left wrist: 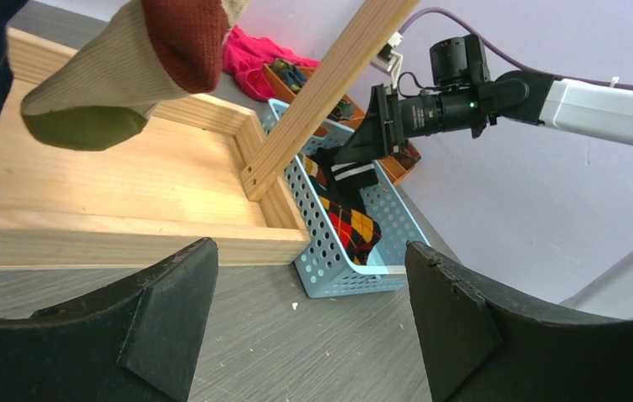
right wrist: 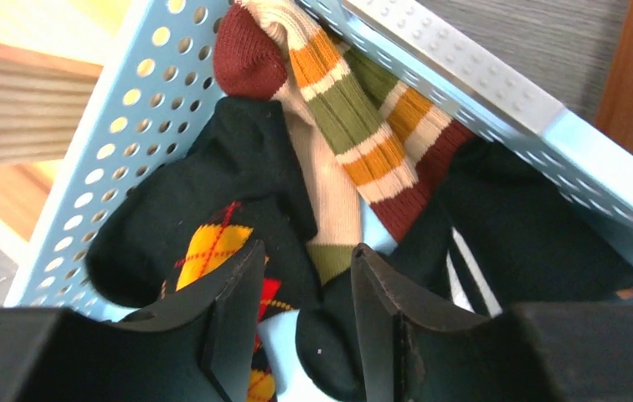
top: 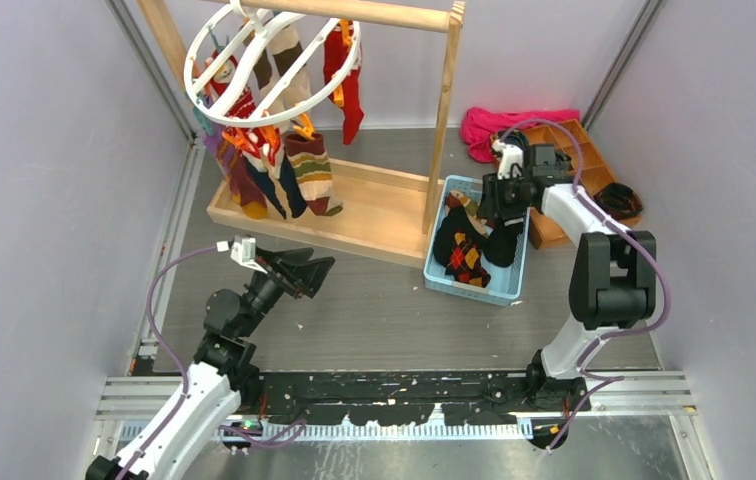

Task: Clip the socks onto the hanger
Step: Pick up the sock from the bin.

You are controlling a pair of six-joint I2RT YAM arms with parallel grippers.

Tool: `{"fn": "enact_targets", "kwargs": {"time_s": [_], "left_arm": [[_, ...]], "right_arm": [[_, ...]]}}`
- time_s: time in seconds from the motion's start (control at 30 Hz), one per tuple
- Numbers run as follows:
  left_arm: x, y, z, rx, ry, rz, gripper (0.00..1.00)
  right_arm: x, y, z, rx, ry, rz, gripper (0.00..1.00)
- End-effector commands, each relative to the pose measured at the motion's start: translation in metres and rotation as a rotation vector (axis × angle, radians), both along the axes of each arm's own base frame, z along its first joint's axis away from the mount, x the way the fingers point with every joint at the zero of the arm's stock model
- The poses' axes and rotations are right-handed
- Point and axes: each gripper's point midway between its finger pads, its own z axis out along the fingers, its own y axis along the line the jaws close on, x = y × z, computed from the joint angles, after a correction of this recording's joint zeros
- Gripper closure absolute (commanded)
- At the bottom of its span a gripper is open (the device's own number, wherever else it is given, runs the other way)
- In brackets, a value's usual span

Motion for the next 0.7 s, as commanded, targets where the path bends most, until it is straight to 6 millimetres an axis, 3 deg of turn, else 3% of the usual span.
{"fn": "enact_targets", "kwargs": {"time_s": [0.0,0.17,0.3,0.4,0.53,0.67], "left_arm": [[0.007,0.006,0.031,-0.057,-0.115,0.046,0.18],[0.011,0.002,0.029,-0.038,-0.109,0.032,0.18],[0.012,0.003,0.026,-0.027,-0.103,0.04,0.18],[0.012,0.003,0.025,-0.02,-0.104,0.043,0.18],[0.011,0.003,0.024,-0.015,-0.101,0.037,0.18],[0.01,0.002,0.023,-0.013,-0.1,0.031,0.18]], "right_arm": [[0.033,0.003,-0.002,-0.147,-0.1,-0.021,0.54],[0.049,0.003,-0.021,-0.204,-0.064,-0.04,0.56],[0.049,0.0,-0.03,-0.228,-0.047,-0.05,0.56],[0.05,-0.001,-0.028,-0.226,-0.059,-0.059,0.57],[0.051,0.004,-0.021,-0.187,-0.076,-0.065,0.65],[0.052,0.001,-0.028,-0.194,-0.062,-0.076,0.69]]}}
